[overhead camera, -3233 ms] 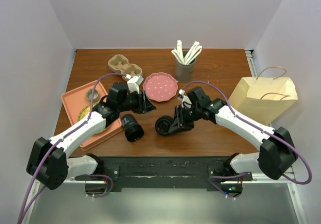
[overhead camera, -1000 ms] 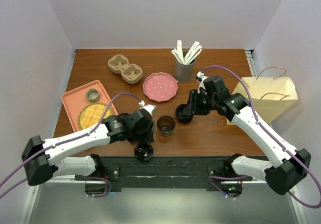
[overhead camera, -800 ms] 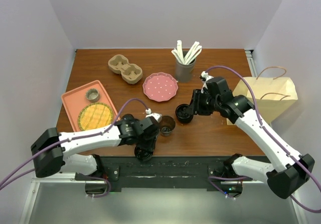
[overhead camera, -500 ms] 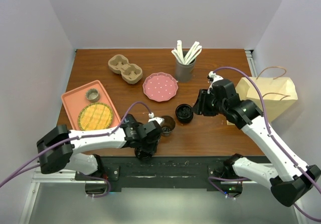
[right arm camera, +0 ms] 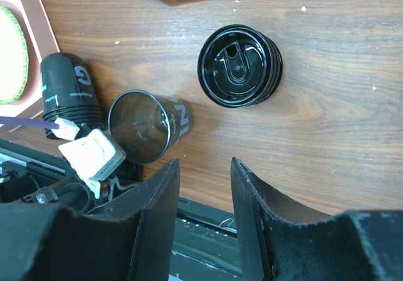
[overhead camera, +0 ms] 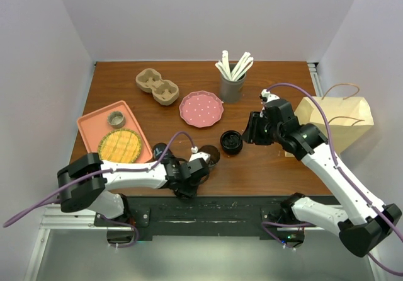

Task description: Pack the takeout coffee

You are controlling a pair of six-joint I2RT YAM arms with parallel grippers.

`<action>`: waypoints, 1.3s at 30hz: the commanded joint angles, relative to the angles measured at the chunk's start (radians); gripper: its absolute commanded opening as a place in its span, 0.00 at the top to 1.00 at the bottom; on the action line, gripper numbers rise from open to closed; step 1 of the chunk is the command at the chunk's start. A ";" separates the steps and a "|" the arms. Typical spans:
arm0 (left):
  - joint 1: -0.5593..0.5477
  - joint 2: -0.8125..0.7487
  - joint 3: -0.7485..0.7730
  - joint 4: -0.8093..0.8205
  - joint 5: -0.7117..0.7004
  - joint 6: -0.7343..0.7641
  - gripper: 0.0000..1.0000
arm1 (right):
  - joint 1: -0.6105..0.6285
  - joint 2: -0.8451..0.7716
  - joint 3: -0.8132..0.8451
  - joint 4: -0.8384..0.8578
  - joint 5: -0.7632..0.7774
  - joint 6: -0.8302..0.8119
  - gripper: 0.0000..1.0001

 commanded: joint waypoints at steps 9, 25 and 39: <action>0.001 -0.296 0.268 -0.048 0.194 0.102 1.00 | -0.003 -0.161 -0.073 0.363 -0.554 -0.399 0.42; 0.309 -0.465 0.021 0.949 1.087 -0.352 1.00 | -0.003 -0.310 -0.283 0.918 -0.995 -0.311 0.19; 0.386 -0.414 0.073 0.992 0.971 -0.281 1.00 | -0.002 -0.303 -0.234 0.727 -0.676 -0.062 0.39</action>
